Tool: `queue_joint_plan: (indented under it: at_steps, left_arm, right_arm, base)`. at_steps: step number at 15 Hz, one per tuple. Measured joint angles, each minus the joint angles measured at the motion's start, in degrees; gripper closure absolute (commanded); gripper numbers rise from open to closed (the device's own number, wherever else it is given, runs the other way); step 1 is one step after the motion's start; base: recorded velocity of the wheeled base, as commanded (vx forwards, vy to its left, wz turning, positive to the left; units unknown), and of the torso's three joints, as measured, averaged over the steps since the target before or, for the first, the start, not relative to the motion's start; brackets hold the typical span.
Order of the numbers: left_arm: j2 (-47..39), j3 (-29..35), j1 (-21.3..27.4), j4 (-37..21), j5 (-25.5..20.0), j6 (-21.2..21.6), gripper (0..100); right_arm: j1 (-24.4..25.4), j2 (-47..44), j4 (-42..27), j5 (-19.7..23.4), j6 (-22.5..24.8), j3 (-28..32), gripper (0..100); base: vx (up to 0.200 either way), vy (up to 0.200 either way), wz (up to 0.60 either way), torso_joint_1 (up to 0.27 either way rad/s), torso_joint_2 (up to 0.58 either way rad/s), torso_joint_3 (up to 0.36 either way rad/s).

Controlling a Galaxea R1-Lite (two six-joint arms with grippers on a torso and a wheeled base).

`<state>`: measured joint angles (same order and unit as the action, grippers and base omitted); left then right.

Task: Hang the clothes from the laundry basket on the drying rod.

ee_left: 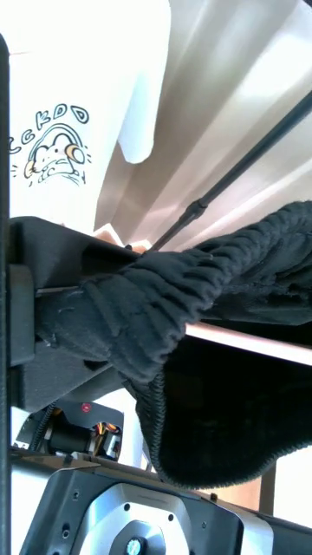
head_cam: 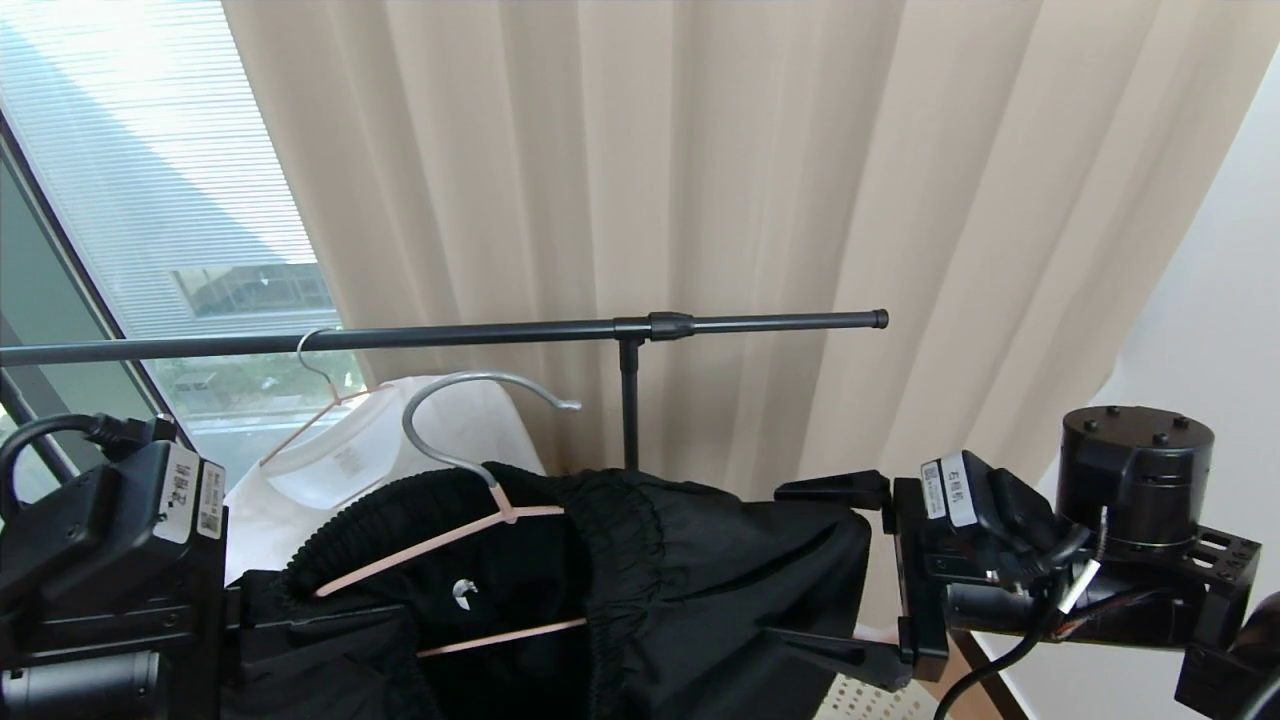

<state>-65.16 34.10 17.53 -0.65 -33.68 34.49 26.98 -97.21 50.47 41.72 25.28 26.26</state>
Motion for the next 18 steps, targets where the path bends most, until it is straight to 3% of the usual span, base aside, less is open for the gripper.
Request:
queue_joint_plan:
  at_steps: [7,8,18]
  left_arm:
    - [3.23,-1.50,-1.17,0.02,0.00,-1.60,100]
    - [3.54,-1.69,-1.28,0.02,0.02,-1.84,100]
    - [7.91,-4.00,-3.50,0.05,0.02,-6.35,100]
  right_arm:
    - [-3.34,-7.50,0.06,0.00,3.47,1.82,0]
    - [-3.63,-8.13,0.06,0.00,3.49,2.07,100]
    - [-7.80,-10.12,0.00,1.83,3.43,4.04,100]
  base:
    - [0.000,0.000,0.00,0.000,0.00,0.000]
    - [0.000,0.000,0.00,0.000,0.00,0.000]
    - [0.000,0.000,0.00,0.000,0.00,0.000]
